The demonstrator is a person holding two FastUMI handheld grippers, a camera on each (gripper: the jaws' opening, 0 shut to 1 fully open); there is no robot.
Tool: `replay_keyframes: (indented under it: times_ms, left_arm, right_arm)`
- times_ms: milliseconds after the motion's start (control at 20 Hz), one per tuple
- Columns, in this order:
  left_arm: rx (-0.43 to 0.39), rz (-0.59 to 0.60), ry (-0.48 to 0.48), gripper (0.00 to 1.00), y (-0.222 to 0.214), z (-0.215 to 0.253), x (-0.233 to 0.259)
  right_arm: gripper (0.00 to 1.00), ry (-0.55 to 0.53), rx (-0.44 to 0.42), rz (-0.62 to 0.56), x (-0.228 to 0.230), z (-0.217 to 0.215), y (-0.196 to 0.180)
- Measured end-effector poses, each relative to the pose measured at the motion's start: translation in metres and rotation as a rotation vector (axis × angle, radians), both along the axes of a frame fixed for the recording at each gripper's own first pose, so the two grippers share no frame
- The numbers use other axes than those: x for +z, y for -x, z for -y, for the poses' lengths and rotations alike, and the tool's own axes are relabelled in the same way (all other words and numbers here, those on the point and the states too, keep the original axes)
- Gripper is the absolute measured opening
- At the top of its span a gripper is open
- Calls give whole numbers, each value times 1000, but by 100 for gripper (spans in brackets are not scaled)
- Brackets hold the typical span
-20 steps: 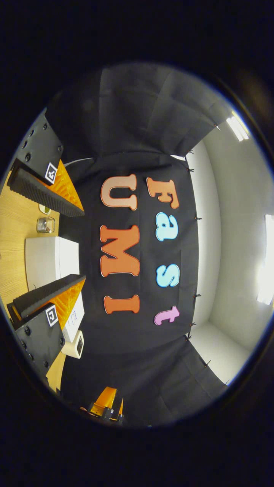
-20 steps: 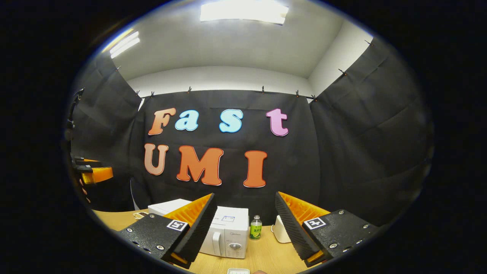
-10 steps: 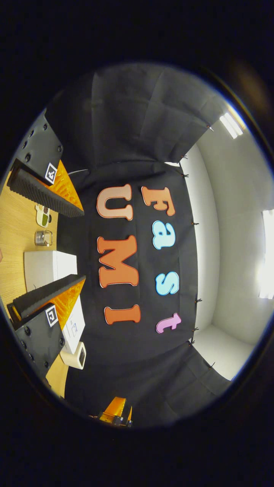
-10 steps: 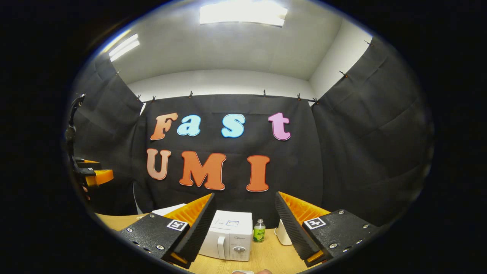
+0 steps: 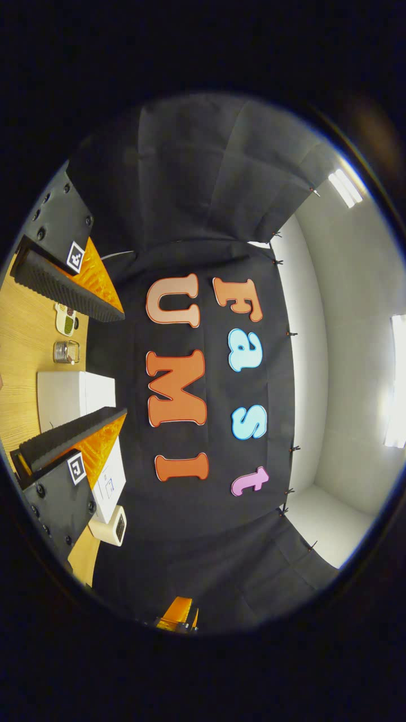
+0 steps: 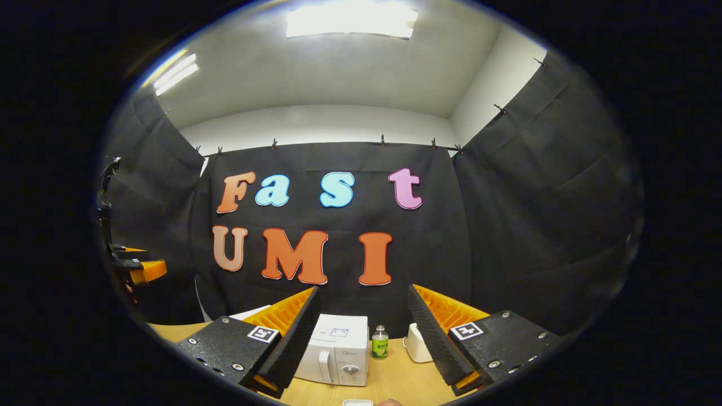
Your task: Open the microwave oven with the left hand, put the food in, and close the microwave oven.
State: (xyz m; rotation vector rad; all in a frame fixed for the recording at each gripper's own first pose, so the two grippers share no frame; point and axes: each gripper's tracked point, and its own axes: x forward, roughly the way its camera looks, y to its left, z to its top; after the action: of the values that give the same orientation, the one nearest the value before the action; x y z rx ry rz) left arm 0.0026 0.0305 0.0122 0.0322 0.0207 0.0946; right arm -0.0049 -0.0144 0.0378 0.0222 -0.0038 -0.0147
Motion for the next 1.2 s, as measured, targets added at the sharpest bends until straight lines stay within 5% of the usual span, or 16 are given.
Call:
replay_keyframes:
  times_ms: [500, 700, 1200]
  left_arm:
    - [-134, -34, 65, 97, -27, 102, -64]
    - [-211, -65, 71, 98, -38, 155, -103]
    - [-306, -155, 54, 99, -68, 265, -203]
  right_arm:
    - [95, 57, 22, -30, -27, 23, 15]
    - [95, 56, -60, -45, -50, 45, 26]
    - [95, 52, -73, -32, -66, 73, 45]
